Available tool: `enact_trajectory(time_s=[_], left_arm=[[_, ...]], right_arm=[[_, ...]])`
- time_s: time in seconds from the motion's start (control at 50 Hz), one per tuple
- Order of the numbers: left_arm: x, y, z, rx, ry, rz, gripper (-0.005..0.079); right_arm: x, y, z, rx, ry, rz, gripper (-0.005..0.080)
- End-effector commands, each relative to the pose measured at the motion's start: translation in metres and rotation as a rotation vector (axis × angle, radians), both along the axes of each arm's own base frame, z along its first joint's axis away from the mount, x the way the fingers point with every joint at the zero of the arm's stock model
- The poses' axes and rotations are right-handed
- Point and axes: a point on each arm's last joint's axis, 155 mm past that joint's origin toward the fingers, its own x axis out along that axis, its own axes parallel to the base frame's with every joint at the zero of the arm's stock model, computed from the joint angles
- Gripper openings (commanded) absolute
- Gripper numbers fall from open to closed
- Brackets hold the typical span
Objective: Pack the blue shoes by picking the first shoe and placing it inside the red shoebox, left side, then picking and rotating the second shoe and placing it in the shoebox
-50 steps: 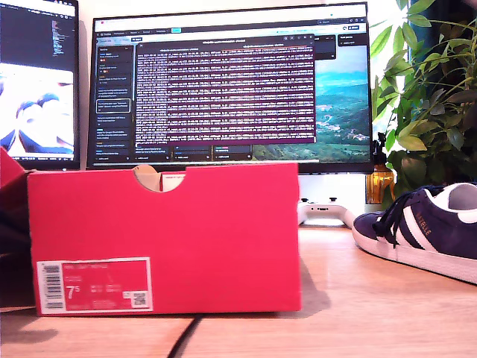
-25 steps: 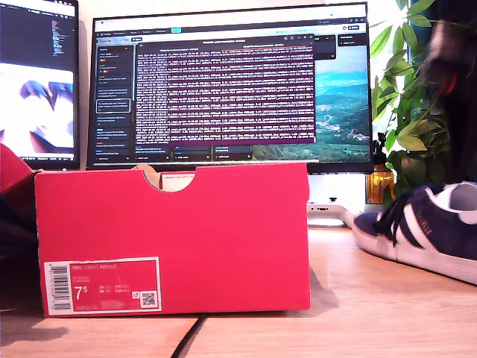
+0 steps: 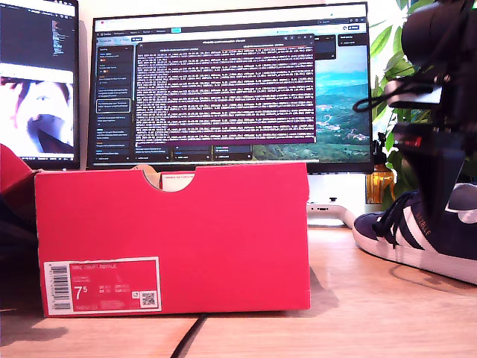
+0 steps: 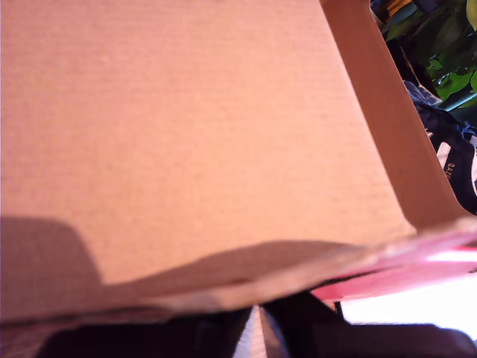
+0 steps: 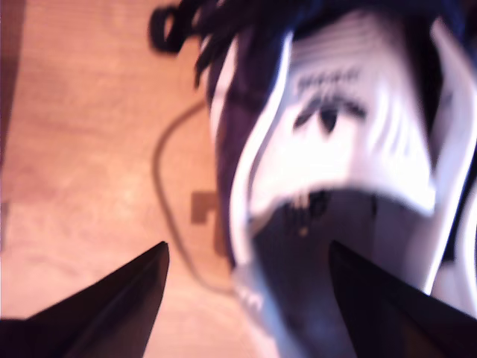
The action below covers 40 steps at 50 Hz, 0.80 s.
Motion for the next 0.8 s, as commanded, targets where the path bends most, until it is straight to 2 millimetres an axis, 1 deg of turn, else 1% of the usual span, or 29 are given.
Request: enact_trajectory(time_s=[0.0, 0.12, 0.18, 0.22, 0.24, 0.28, 0.36, 0.38, 0.4, 0.44, 0.56, 0.7, 0.78], left_arm=[[-0.005, 0.001, -0.009, 0.007, 0.022, -0.002, -0.0019], [-0.007, 0.002, -0.013, 0.014, 0.038, -0.003, -0.0019], [-0.008, 0.002, -0.015, 0.018, 0.048, -0.002, -0.0019], [-0.009, 0.002, -0.017, 0.02, 0.055, -0.003, -0.0019], [-0.009, 0.003, -0.017, 0.022, 0.059, -0.002, -0.0019], [-0.01, 0.003, -0.019, 0.024, 0.065, -0.003, -0.0019], [-0.011, 0.003, -0.021, 0.028, 0.073, -0.002, -0.0019], [-0.011, 0.003, -0.021, 0.029, 0.076, -0.002, -0.0019], [-0.012, 0.004, -0.022, 0.03, 0.079, -0.003, -0.0019], [-0.013, 0.004, -0.024, 0.033, 0.086, -0.003, -0.0019], [-0.014, 0.004, -0.026, 0.037, 0.098, -0.003, -0.0019], [-0.017, 0.005, -0.031, 0.045, 0.118, -0.003, -0.0019], [-0.017, 0.006, -0.032, 0.048, 0.125, -0.002, -0.0019]], right_arm=[[-0.002, -0.001, -0.015, -0.011, 0.039, 0.002, 0.0623], [-0.005, -0.002, -0.032, -0.027, 0.09, 0.025, 0.0617], [-0.005, -0.001, -0.04, -0.033, 0.109, 0.034, 0.0579], [-0.004, -0.001, -0.044, -0.034, 0.116, 0.034, 0.0515], [-0.003, -0.001, -0.045, -0.034, 0.117, 0.034, 0.0478], [-0.002, -0.001, -0.047, -0.033, 0.115, 0.031, 0.0343], [0.004, 0.002, -0.046, -0.024, 0.092, 0.019, 0.0004], [0.006, 0.002, -0.046, -0.022, 0.082, 0.02, -0.0024], [0.009, 0.003, -0.044, -0.019, 0.071, 0.016, 0.0009], [0.014, 0.004, -0.043, -0.009, 0.052, -0.001, -0.0017], [0.02, 0.008, -0.035, 0.014, 0.04, -0.038, -0.0013], [0.026, 0.021, -0.012, 0.08, 0.039, -0.05, -0.0013], [0.034, 0.03, 0.007, 0.123, 0.014, -0.076, -0.0013]])
